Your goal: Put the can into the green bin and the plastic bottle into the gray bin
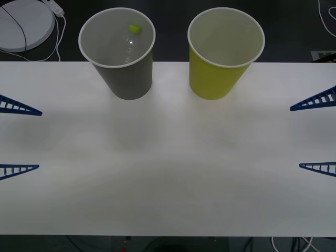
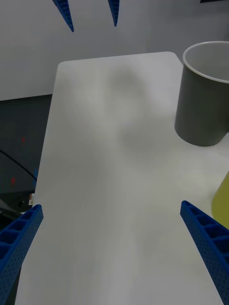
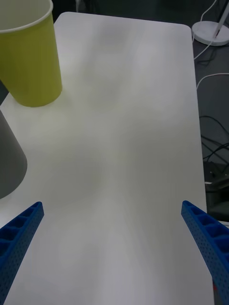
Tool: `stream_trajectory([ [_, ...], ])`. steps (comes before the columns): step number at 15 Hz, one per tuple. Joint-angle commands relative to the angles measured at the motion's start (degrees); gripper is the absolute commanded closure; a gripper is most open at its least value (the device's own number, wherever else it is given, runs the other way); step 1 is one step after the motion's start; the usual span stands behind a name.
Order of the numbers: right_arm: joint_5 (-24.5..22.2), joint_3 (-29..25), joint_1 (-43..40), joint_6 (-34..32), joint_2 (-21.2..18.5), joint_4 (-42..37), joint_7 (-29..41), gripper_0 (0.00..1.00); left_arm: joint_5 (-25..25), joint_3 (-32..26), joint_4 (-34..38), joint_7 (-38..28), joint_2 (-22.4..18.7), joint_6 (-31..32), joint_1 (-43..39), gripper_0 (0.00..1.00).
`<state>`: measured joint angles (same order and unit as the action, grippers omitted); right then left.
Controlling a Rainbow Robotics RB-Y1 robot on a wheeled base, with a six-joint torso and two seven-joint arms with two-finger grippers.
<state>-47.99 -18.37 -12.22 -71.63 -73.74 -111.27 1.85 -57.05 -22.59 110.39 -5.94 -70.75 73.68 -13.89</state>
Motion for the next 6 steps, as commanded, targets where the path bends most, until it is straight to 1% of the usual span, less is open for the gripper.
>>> stream_trajectory([
  [1, 0.0, 0.0, 0.0, 0.0, 0.0, 0.0, 0.0, 0.0, 0.18, 0.0, 0.0, 0.32, 0.0, 0.06, -0.17, 0.0],
  [6, 0.0, 0.0, 0.0, 0.0, 0.0, 0.0, 0.0, 0.0, 0.62, 0.0, -0.09, 0.14, 0.26, 0.06, -0.26, 0.0],
])
